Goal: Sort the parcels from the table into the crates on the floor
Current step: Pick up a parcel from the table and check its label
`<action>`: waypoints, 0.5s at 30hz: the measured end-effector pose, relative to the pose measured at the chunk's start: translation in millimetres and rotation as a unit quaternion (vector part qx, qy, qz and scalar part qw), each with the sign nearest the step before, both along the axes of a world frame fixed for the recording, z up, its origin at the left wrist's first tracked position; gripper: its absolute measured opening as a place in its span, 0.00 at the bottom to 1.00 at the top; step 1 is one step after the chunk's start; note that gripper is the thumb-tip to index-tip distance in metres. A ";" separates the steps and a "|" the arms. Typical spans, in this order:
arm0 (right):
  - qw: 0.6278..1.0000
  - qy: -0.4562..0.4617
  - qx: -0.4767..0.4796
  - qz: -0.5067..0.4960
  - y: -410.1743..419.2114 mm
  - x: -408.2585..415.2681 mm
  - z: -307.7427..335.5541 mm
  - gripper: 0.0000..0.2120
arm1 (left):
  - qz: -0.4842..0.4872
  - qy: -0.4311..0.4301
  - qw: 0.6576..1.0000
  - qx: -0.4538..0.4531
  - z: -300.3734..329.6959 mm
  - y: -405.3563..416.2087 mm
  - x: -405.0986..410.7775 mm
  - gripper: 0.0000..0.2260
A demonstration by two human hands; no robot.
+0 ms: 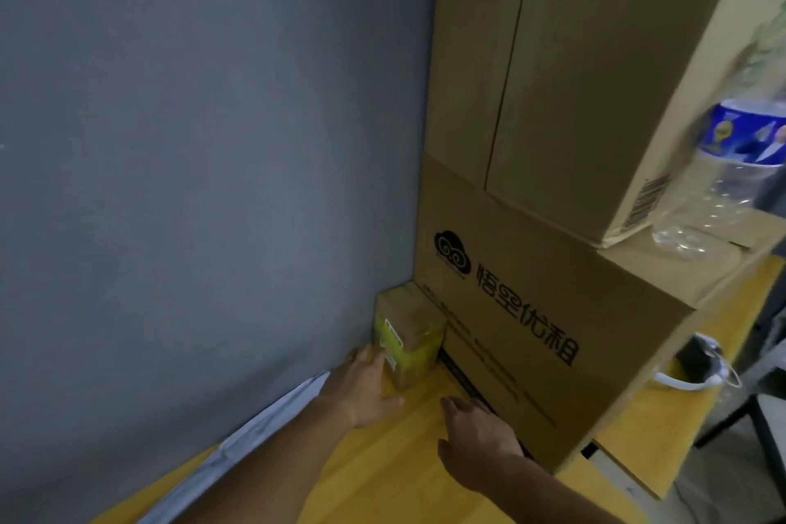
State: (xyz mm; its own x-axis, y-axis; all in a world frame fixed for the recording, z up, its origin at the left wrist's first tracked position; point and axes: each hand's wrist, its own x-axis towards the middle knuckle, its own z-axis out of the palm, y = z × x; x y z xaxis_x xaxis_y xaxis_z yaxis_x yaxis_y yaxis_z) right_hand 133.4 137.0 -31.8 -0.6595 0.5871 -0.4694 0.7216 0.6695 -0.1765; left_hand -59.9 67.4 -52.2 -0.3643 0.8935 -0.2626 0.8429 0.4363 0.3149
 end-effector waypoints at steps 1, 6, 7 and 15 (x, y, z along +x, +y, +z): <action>1.000 -0.006 0.000 0.002 15.0 -6.4 -6.1 0.26 | 0.008 -0.006 1.000 -0.003 -6.4 21.4 -7.9 0.39; 1.000 -0.021 -0.005 0.002 71.6 -40.0 -36.1 0.26 | 0.022 -0.010 0.999 0.032 -39.2 109.4 -46.0 0.49; 1.000 -0.022 -0.001 0.004 78.7 -45.4 -41.8 0.26 | 0.025 -0.008 0.999 0.042 -43.6 122.1 -52.3 0.50; 0.999 -0.037 -0.011 0.030 104.6 -59.6 -76.4 0.28 | 0.028 -0.001 1.000 -0.011 -67.5 179.6 -84.0 0.61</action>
